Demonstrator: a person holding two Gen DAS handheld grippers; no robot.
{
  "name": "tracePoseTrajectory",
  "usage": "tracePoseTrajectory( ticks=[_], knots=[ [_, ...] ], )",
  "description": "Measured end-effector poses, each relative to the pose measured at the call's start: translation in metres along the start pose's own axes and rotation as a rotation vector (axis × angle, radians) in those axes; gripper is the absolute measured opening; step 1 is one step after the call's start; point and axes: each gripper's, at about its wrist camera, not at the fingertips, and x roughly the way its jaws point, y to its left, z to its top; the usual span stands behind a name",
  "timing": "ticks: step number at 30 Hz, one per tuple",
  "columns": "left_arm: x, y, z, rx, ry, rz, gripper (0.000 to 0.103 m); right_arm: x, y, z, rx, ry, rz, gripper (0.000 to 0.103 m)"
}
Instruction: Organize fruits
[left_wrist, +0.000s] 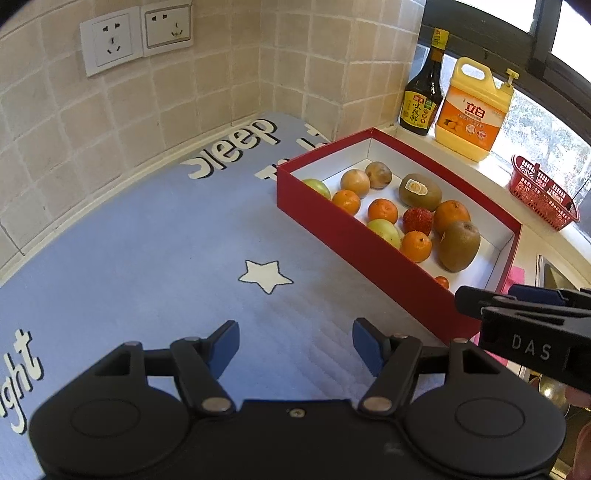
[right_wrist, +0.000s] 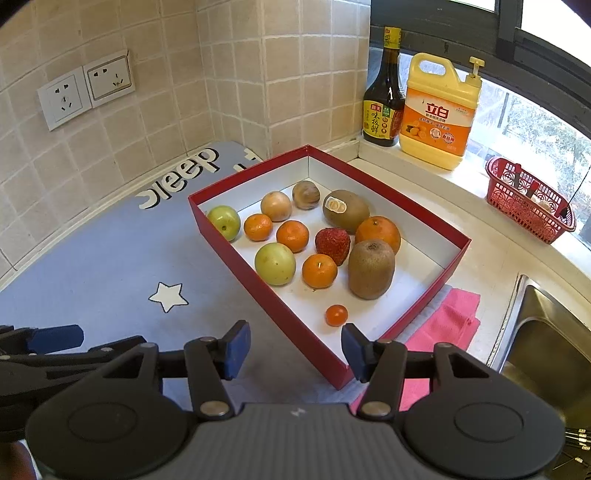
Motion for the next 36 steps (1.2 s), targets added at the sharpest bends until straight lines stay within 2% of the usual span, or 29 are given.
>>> tracePoseTrajectory(
  ticks=[12, 29, 36],
  knots=[
    [-0.0086, 0.0010, -0.0005, -0.012, -0.028, 0.011, 0.080, -0.0052, 0.0029, 0.0016, 0.001, -0.015, -0.002, 0.057],
    [-0.0091, -0.0017, -0.0007, 0.011, -0.029, 0.017, 0.080, -0.0062, 0.0032, 0.0021, -0.014, -0.016, 0.003, 0.060],
    [-0.0082, -0.0031, -0.0020, 0.019, -0.042, 0.067, 0.080, -0.0052, 0.0047, 0.0013, -0.009, -0.011, 0.006, 0.060]
  ],
)
